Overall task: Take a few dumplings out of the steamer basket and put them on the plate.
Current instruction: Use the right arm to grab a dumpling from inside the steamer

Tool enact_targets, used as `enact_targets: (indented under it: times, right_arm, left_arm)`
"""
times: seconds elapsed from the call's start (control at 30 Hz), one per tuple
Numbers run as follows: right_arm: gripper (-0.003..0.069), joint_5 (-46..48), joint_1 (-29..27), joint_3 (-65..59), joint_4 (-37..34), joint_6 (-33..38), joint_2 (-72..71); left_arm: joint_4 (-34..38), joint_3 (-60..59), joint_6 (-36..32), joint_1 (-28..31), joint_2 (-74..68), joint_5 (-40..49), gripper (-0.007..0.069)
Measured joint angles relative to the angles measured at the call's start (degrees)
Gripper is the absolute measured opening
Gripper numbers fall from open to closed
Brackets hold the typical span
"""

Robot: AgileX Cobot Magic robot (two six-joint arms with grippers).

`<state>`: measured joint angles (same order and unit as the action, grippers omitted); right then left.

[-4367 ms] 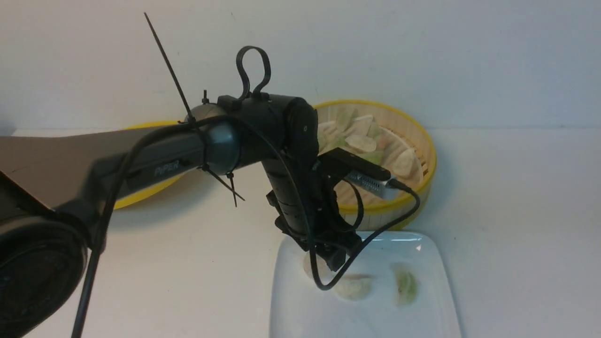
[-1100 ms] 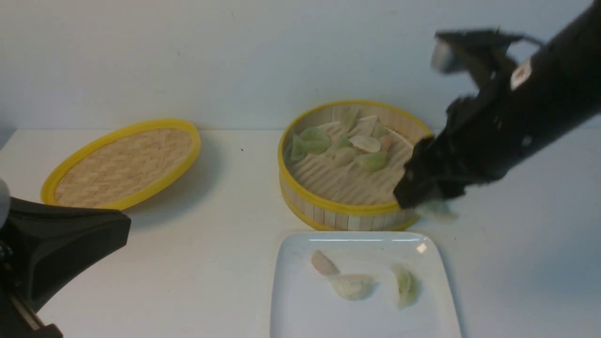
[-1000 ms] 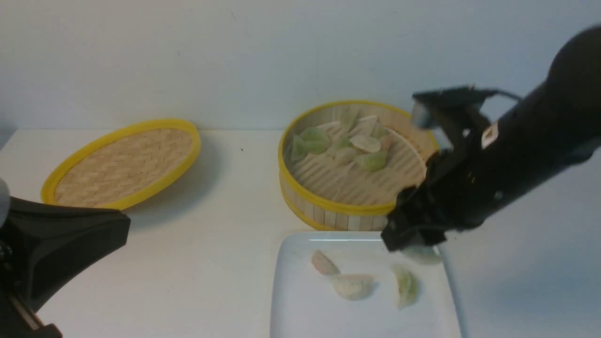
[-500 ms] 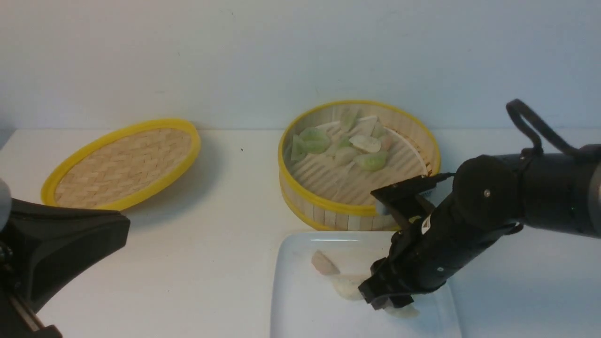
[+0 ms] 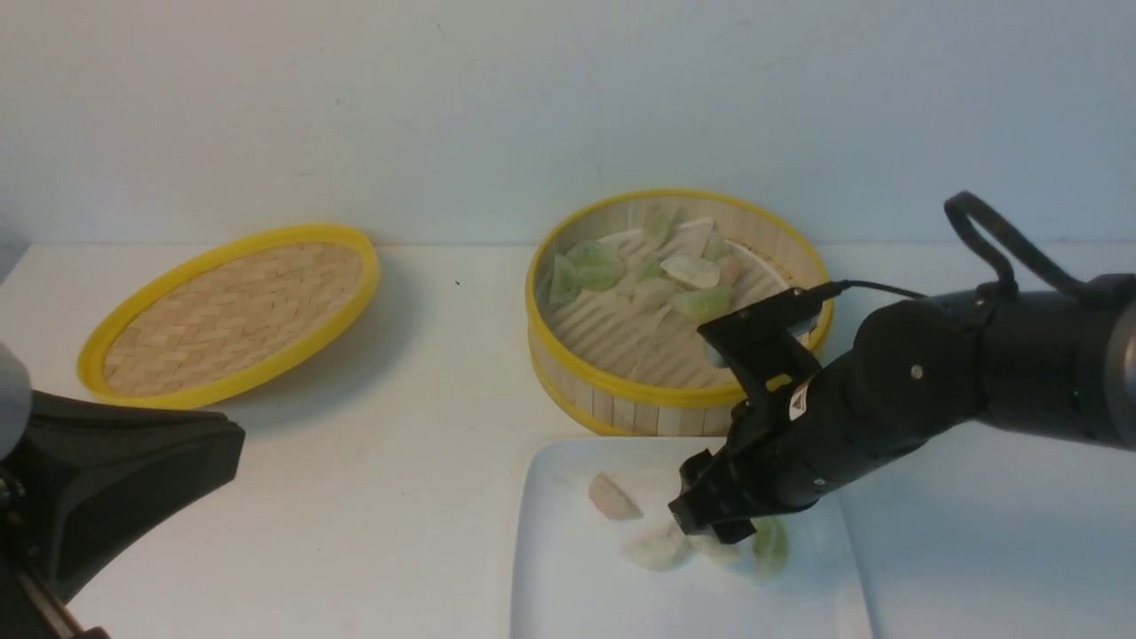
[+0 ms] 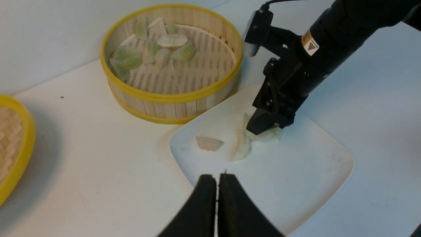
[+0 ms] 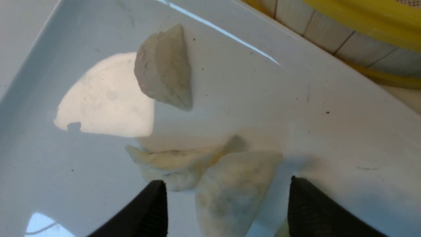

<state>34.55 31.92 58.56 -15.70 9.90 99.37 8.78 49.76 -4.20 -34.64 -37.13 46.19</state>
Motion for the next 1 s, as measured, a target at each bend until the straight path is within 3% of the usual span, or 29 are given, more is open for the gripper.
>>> enact_targets:
  times: [0.27, 0.47, 0.67, 1.0]
  right_arm:
    - [0.0472, 9.7, -0.8, 14.6, 0.5, -0.2, -3.8]
    - [0.0472, 15.6, -5.7, 28.8, 0.5, -2.3, -2.3]
    - [0.0472, 22.7, -11.2, 44.3, 0.7, -2.1, 8.4]
    - [0.0472, 24.1, -13.2, 56.1, 0.6, -2.3, 27.5]
  left_arm:
    - [0.0, 0.0, 0.0, 0.0, 0.0, 0.0, -0.0006]
    - [0.0, 0.0, 0.0, 0.0, 0.0, 0.0, -0.0006]
    - [-0.2, 0.0, 0.0, 0.0, 0.0, 0.0, -0.0006]
    - [-0.2, 0.0, 0.0, 0.0, 0.0, 3.2, -0.0006]
